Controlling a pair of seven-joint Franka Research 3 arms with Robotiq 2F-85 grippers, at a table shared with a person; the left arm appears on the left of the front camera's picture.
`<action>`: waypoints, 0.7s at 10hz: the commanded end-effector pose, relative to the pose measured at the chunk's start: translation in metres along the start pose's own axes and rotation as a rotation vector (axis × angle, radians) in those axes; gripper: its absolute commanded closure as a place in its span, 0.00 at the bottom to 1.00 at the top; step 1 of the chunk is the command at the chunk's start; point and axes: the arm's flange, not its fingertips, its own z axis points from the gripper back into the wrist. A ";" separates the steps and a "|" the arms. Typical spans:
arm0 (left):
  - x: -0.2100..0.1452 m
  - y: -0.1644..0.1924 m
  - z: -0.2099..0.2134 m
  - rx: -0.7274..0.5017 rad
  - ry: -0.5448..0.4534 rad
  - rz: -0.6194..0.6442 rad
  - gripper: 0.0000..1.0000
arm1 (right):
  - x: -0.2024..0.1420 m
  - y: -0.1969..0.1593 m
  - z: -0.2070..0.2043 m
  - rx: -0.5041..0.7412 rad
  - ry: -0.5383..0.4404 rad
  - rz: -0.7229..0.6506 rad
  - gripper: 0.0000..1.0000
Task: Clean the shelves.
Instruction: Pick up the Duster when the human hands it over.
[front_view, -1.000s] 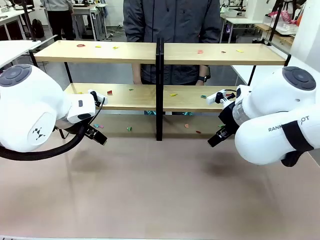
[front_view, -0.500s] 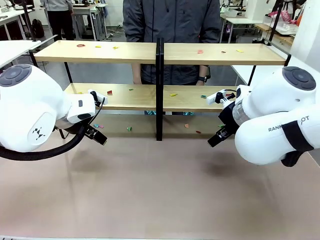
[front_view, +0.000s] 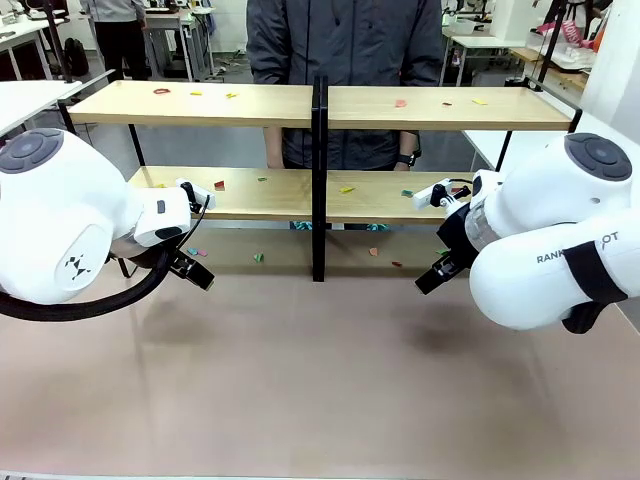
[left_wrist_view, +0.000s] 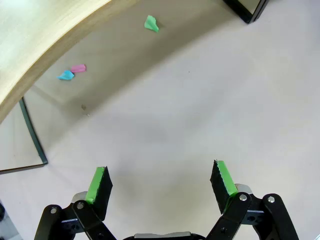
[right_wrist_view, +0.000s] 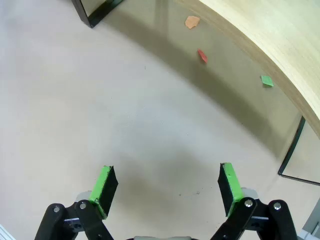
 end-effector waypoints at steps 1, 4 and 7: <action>0.000 0.000 0.000 0.000 0.000 -0.001 0.00 | 0.000 0.000 0.000 0.000 0.000 -0.001 0.00; 0.003 0.002 0.020 -0.096 -0.010 -0.031 0.00 | 0.000 0.000 0.000 0.000 0.000 0.000 0.00; -0.021 0.004 0.149 -0.327 0.000 -0.045 0.00 | -0.025 -0.029 0.114 0.147 -0.010 -0.061 0.00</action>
